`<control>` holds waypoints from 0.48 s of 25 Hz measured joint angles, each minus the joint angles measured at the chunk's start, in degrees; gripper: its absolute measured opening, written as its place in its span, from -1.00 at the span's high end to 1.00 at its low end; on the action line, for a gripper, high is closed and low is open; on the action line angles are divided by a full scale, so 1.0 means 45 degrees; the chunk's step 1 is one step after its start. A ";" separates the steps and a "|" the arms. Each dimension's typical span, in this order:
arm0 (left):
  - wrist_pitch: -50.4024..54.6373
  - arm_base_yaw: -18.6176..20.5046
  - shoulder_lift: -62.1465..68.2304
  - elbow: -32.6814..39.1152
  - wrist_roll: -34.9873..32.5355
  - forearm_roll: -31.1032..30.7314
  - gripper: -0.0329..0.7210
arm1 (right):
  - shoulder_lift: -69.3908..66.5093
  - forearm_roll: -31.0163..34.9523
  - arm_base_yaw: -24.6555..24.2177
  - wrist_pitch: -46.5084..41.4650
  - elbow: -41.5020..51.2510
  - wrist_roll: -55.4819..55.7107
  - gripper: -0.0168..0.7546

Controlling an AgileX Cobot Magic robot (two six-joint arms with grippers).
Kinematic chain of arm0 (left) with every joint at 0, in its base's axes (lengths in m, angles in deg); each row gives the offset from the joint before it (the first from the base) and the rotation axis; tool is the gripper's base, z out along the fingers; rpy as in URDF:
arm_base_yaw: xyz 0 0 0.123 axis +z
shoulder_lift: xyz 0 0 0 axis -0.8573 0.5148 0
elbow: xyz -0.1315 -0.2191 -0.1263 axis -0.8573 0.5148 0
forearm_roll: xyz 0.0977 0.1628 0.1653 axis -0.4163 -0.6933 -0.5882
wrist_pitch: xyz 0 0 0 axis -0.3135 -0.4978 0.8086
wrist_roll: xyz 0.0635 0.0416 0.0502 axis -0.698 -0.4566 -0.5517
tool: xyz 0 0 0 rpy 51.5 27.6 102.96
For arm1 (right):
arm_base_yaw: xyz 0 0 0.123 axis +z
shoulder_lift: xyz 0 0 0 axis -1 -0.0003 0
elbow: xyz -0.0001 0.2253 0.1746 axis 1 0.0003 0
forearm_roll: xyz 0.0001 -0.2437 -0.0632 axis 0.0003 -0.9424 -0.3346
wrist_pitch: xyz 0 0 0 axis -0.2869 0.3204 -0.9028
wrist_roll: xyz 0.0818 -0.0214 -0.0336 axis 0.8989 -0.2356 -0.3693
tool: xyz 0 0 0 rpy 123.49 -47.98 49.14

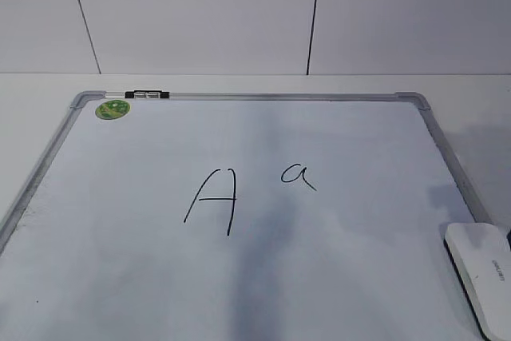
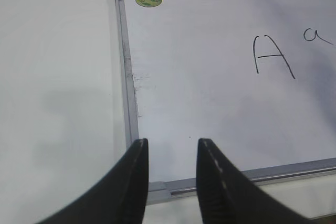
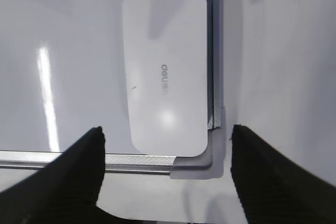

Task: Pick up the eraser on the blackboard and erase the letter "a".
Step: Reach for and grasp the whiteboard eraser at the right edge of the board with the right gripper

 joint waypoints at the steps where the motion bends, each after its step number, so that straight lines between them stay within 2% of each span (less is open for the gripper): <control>1: 0.0000 0.0000 0.0000 0.0000 0.0000 0.0000 0.29 | -0.0114 0.0090 0.0000 0.0000 0.0000 -0.0030 -0.58; 6: 0.0000 0.0000 0.0000 0.0000 0.0000 0.0000 0.29 | -0.0633 0.0384 0.0000 -0.0137 -0.0030 -0.0380 -0.60; 12: -0.0023 0.0000 0.0000 0.0000 0.0000 0.0000 0.29 | -0.1286 0.0529 0.0000 -0.0389 -0.0030 -0.1144 -0.74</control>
